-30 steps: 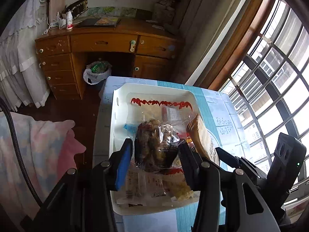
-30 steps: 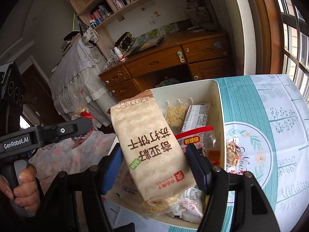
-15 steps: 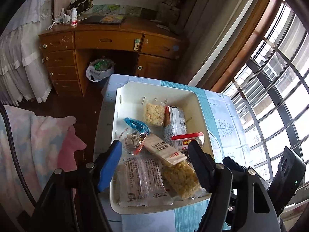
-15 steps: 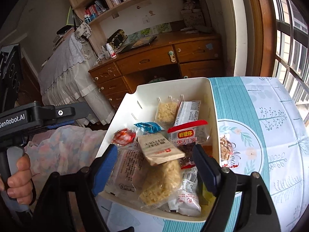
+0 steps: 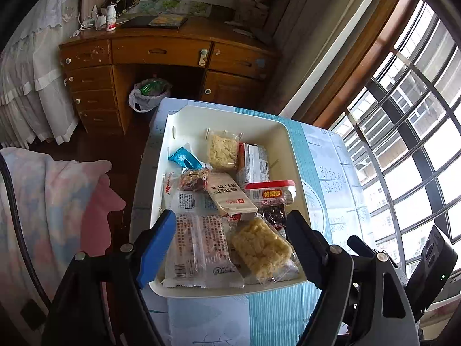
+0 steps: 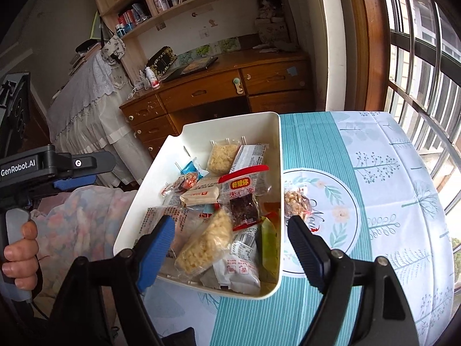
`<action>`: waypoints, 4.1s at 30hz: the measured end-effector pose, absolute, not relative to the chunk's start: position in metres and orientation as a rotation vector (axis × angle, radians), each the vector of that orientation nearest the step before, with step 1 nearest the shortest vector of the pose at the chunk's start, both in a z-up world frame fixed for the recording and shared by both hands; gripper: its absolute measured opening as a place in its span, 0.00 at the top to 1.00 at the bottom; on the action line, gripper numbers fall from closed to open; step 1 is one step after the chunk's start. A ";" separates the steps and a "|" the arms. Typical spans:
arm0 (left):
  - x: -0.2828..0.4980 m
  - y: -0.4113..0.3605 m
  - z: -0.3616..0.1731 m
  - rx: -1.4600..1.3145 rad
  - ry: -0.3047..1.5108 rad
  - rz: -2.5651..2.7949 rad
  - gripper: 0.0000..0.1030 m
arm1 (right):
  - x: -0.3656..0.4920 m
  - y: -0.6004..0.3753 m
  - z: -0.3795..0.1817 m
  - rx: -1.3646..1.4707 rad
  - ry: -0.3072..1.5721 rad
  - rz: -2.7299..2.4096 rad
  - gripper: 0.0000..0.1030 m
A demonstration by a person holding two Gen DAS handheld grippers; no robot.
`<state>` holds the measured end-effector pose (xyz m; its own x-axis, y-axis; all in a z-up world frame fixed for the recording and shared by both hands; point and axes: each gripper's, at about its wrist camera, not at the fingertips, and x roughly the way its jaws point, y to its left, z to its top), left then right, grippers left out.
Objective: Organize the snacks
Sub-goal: 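Withdraw both tools from the tray toward the last small nut packet, then grasp the small clear nut packet on the table with right tool, then lift the nut packet with right tool and carry it over the tray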
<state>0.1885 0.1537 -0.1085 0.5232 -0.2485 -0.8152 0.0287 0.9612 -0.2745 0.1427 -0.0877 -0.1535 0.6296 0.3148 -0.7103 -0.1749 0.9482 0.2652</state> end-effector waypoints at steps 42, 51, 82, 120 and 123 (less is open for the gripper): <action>0.115 0.022 -0.139 -0.326 1.178 0.351 0.20 | 0.175 -0.170 -0.226 -0.431 0.811 0.646 0.17; 0.096 0.031 -0.147 -0.326 1.222 0.449 0.20 | 0.194 -0.149 -0.263 -0.429 0.792 0.674 0.17; 0.064 0.053 -0.129 -0.275 1.233 0.534 0.20 | 0.235 -0.134 -0.279 -0.362 0.824 0.627 0.71; 0.080 0.132 -0.069 -0.309 0.945 0.134 0.20 | 0.150 -0.126 -0.161 -0.250 0.767 0.426 0.90; 0.081 0.143 -0.064 -0.286 0.933 0.099 0.20 | 0.143 -0.114 -0.151 -0.225 0.739 0.415 0.90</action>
<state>0.0812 0.1430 -0.0640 0.5937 -0.0394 -0.8038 -0.2067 0.9578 -0.1996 0.1429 -0.1136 -0.1506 0.6629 0.2860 -0.6919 -0.4417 0.8956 -0.0530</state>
